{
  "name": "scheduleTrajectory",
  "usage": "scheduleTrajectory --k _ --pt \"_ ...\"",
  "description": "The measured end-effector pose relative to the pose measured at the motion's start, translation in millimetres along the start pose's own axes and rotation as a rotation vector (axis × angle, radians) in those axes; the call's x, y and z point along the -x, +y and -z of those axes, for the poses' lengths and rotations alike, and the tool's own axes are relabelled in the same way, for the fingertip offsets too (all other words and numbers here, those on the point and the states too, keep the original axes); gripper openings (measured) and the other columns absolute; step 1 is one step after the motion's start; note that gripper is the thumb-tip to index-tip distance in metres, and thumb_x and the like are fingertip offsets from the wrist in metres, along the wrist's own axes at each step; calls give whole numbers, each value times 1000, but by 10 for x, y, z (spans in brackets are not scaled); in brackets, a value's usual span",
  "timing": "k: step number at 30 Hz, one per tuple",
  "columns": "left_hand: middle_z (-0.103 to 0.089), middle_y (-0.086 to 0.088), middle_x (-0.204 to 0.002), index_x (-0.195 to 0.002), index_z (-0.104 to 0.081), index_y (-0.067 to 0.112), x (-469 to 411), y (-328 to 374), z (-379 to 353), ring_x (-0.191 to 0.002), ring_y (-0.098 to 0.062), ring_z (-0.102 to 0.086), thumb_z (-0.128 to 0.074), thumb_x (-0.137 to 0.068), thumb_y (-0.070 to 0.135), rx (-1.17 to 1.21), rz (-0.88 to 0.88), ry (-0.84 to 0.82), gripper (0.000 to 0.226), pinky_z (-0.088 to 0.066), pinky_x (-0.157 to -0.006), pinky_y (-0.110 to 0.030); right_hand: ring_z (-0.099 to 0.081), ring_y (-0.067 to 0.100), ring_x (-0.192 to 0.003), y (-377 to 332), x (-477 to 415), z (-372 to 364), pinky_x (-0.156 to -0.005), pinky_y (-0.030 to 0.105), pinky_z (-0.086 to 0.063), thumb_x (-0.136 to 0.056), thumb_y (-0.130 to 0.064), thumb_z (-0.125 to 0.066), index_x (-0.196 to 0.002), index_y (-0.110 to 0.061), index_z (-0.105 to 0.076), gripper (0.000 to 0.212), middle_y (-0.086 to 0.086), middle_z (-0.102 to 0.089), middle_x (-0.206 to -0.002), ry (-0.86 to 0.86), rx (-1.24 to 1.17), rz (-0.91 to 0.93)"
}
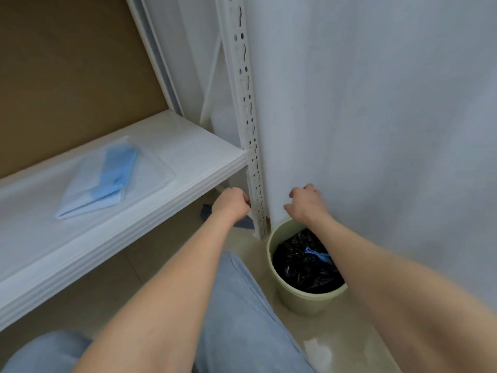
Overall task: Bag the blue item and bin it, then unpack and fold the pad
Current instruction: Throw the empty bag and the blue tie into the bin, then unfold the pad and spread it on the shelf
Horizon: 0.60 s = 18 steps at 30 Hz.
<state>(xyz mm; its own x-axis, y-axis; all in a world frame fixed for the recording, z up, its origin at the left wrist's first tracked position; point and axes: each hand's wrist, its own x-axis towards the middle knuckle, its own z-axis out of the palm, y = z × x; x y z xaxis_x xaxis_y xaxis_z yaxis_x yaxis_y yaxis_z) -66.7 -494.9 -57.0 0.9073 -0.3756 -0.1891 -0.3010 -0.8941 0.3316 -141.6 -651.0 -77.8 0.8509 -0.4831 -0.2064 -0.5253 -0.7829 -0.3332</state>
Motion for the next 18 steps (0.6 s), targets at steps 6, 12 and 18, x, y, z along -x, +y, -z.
scheduleTrajectory --k 6,12,18 --pt "-50 -7 -125 -118 -63 19 177 -243 496 -114 -26 -52 -50 -92 14 -73 -22 242 29 -48 -92 -38 -38 32 -125 -725 22 358 -98 41 -42 -95 -29 -49 -133 -14 -49 41 14 -40 -135 146 -29 185" --pt "-48 -5 -128 -123 -61 20 381 -741 972 -115 -24 -52 -51 -95 16 -70 81 397 30 -46 -91 -34 -37 31 -128 -1648 94 501 -102 42 -40 -95 -35 -50 -138 -17 -44 47 12 -39 -139 184 -15 382" --pt "-48 -3 -129 -120 -63 20 505 -1378 1345 -116 -22 -52 -49 -95 15 -31 180 504 29 -47 -88 -33 -34 30 -130 -2460 183 403 -103 40 -39 -96 -35 -51 -141 -18 -39 50 11 -36 -141 182 -29 501"
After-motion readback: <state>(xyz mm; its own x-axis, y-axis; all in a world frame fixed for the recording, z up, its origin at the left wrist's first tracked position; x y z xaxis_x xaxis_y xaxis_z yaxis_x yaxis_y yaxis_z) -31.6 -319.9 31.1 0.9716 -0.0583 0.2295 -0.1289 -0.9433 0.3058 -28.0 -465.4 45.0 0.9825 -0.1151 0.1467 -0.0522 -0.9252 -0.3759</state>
